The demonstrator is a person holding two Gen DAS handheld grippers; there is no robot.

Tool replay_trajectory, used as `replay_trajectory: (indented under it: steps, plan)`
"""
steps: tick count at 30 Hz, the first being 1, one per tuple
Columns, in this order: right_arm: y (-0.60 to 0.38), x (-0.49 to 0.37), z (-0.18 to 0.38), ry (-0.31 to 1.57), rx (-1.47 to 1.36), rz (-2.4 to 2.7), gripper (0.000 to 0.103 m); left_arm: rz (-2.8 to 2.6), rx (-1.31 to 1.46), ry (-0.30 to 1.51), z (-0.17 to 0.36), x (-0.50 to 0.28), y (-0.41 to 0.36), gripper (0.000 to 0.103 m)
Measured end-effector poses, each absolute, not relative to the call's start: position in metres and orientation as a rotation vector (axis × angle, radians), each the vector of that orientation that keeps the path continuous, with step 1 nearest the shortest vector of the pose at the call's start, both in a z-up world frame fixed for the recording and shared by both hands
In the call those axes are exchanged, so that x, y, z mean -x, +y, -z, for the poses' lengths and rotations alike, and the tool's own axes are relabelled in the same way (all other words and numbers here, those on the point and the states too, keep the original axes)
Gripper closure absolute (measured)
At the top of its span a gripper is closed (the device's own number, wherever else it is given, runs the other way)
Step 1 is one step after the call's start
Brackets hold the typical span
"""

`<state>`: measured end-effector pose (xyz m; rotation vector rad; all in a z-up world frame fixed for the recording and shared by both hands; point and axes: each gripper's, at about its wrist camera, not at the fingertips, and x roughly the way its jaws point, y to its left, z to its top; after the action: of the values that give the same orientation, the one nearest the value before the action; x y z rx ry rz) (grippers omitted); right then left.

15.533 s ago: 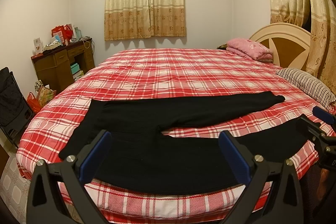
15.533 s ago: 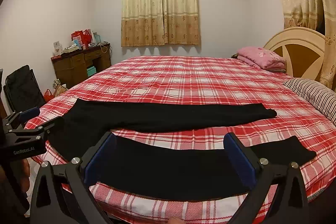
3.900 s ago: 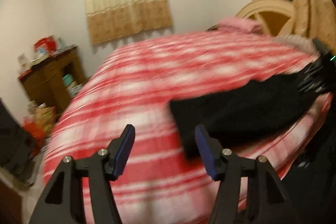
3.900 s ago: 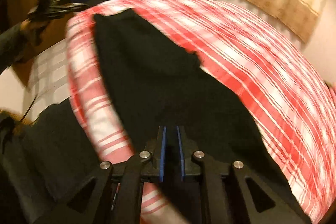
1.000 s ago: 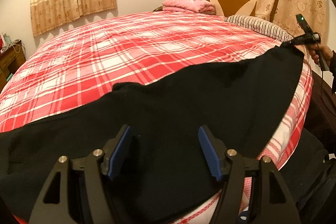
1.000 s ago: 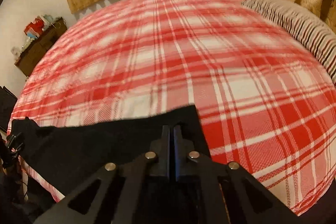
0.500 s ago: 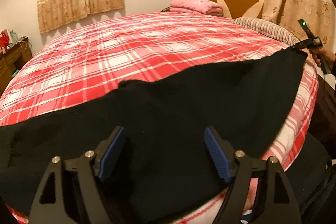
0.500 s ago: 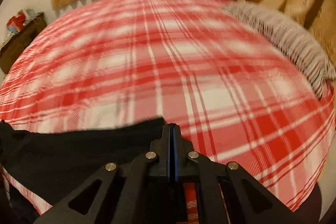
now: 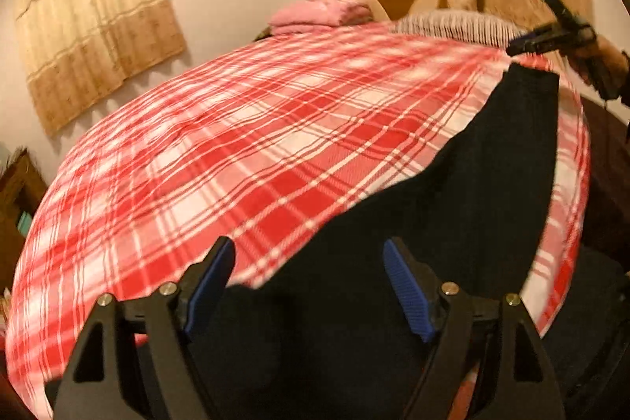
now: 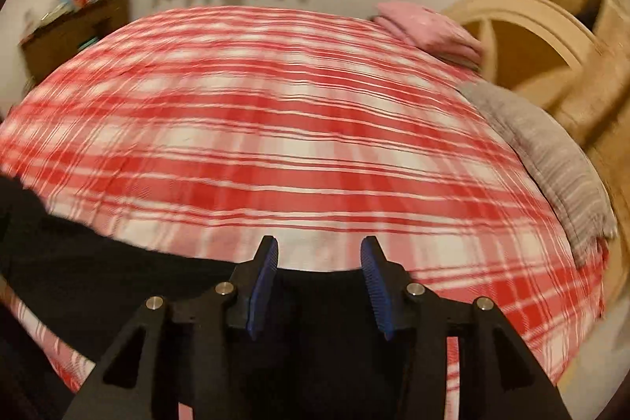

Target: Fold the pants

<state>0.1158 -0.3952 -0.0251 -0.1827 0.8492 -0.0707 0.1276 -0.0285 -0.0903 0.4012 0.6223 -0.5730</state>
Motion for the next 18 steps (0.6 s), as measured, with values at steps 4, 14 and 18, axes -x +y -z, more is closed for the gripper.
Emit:
replay_trajectory:
  steps: [4, 14, 18]
  plan:
    - [-0.390, -0.111, 0.034, 0.846, 0.172, 0.046, 0.057, 0.668, -0.426, 0.649, 0.095, -0.145, -0.056, 0.023]
    - [-0.477, -0.072, 0.040, 0.892, -0.058, 0.243, 0.057, 0.833, -0.472, 0.764, 0.117, -0.155, -0.100, 0.082]
    - [-0.490, -0.056, 0.046, 0.908, -0.136, 0.241, 0.057, 0.835, -0.490, 0.735, 0.116, -0.146, -0.097, 0.092]
